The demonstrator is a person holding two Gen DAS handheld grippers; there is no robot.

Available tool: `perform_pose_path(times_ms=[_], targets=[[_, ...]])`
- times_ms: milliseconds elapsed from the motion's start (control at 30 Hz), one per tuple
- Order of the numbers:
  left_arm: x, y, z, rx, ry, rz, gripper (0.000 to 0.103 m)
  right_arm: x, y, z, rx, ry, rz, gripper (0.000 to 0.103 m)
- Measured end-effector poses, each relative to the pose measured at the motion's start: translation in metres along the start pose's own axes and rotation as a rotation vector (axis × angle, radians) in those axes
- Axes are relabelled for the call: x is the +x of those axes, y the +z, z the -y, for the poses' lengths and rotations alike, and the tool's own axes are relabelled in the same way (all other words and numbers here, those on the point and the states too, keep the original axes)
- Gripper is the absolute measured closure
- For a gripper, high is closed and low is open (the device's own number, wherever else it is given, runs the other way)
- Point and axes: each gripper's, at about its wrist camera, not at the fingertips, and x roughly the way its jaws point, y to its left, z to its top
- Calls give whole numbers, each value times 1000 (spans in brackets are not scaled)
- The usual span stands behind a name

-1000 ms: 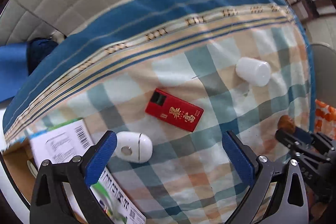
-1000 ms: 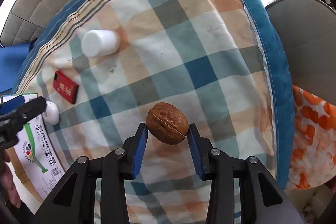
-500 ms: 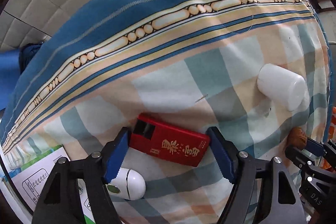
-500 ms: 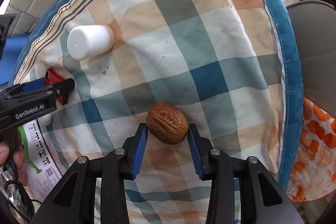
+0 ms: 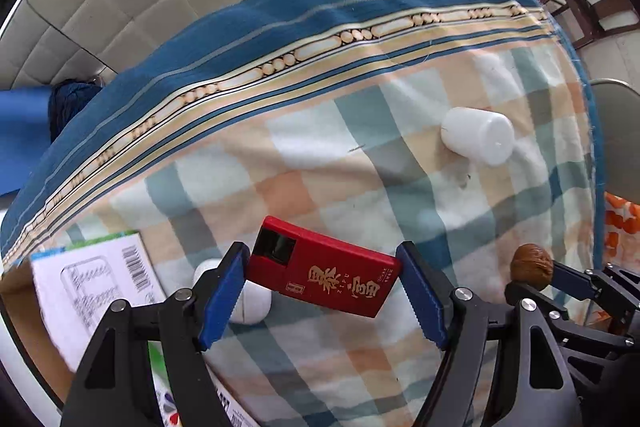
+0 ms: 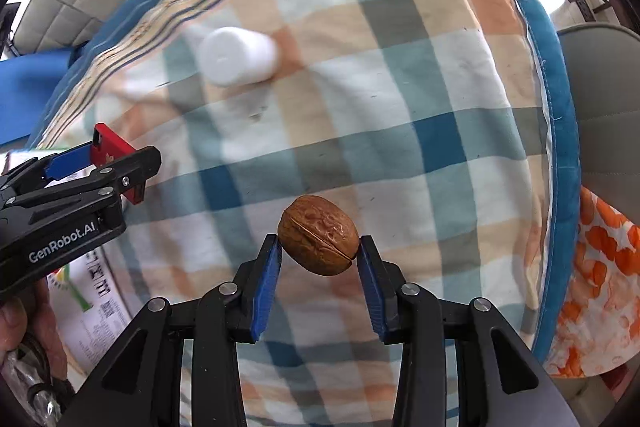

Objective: Organize rigid objects
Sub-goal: 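Grasp the red rectangular box with the left tool while the right tool holds the walnut, then carry the red box over the cardboard box with the left tool while the right tool carries the walnut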

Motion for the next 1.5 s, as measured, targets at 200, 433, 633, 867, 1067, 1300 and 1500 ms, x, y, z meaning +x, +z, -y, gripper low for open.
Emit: perform_pose_path(times_ms=[200, 433, 633, 867, 1067, 1300, 1500], targets=[[-48, -35, -22, -51, 21, 74, 29, -25, -20, -43, -53, -11, 40, 61], [-95, -83, -68, -143, -8, 139, 29, -53, -52, -110, -117, 2, 89, 61], [-126, -119, -115, -198, -16, 197, 29, -76, -83, -168, -194, 22, 131, 62], [-159, -170, -186, -281, -12, 250, 29, -93, -117, -248, -286, 52, 158, 62], [-159, -211, -260, -379, 17, 244, 29, -74, -136, -320, -344, 86, 132, 62], [-130, -234, -320, -465, 14, 196, 29, -27, -145, -378, -369, 88, 67, 62], [-86, -239, -351, -499, -22, 120, 29, 16, -134, -404, -358, 78, 15, 62]])
